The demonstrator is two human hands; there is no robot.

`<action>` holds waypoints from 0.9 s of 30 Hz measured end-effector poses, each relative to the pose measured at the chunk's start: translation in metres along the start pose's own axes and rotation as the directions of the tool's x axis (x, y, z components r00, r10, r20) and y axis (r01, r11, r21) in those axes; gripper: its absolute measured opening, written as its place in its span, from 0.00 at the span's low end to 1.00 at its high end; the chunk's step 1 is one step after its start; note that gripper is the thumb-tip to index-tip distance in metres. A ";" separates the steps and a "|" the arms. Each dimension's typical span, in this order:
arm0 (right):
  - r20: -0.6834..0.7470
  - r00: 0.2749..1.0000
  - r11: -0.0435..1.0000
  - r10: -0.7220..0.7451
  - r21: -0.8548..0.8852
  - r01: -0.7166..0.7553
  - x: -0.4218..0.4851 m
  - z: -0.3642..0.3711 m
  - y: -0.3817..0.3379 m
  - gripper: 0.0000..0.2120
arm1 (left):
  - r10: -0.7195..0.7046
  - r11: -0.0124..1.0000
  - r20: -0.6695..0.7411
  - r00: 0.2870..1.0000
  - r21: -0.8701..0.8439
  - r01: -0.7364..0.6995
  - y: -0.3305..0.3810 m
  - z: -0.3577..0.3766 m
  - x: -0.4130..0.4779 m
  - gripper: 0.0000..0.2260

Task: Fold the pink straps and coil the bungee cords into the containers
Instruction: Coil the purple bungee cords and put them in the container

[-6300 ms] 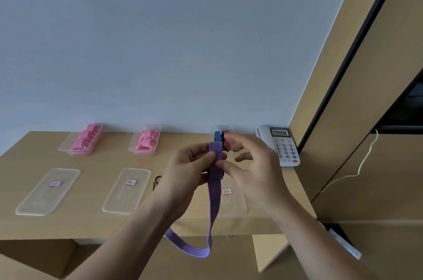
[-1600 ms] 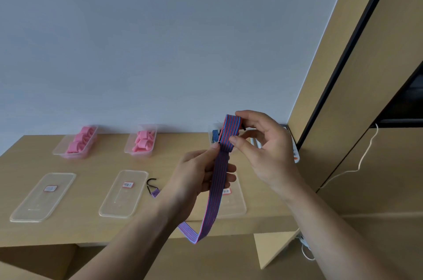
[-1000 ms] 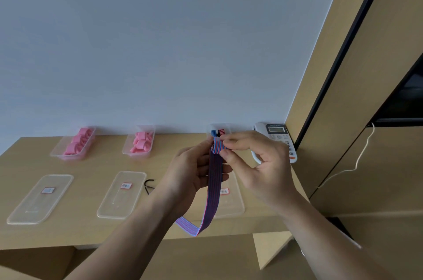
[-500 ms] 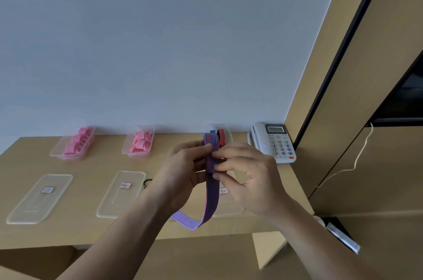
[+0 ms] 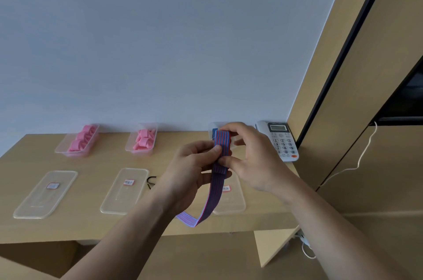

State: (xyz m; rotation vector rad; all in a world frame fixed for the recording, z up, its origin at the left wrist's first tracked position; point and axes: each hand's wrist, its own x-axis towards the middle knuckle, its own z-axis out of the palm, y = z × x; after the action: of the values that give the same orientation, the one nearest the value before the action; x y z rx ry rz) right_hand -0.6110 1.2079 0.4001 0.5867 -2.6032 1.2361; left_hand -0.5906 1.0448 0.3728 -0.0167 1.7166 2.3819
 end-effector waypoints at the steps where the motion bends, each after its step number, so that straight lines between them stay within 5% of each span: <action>1: -0.028 1.000 1.000 -0.014 0.006 0.014 0.000 0.000 0.000 0.27 | -0.017 1.000 0.001 1.000 -0.009 0.017 -0.001 0.000 0.000 0.14; 8: -0.193 0.962 0.981 -0.195 -0.039 0.191 0.006 -0.002 -0.001 0.26 | -0.118 0.993 -0.036 0.992 -0.024 0.117 -0.002 0.007 -0.003 0.19; 16: -0.416 0.838 0.933 -0.354 -0.094 0.347 0.004 0.002 0.009 0.22 | -0.175 0.983 -0.038 0.984 -0.064 0.173 0.006 0.013 -0.006 0.24; 21: -0.403 0.778 0.876 -0.482 -0.220 0.429 -0.003 0.008 0.010 0.18 | -0.181 0.983 -0.041 0.983 -0.053 0.178 0.012 0.013 -0.005 0.21; 27: -0.362 0.754 0.833 -0.547 -0.153 0.531 -0.013 0.010 0.011 0.10 | -0.154 0.982 -0.077 0.985 -0.118 0.144 0.018 0.015 -0.004 0.16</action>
State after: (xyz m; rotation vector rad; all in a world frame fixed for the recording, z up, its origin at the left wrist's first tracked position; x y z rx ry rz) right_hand -0.6037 1.2101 0.3814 0.8977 -1.9177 0.9758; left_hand -0.5881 1.0529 0.3955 -0.2596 1.5540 2.3946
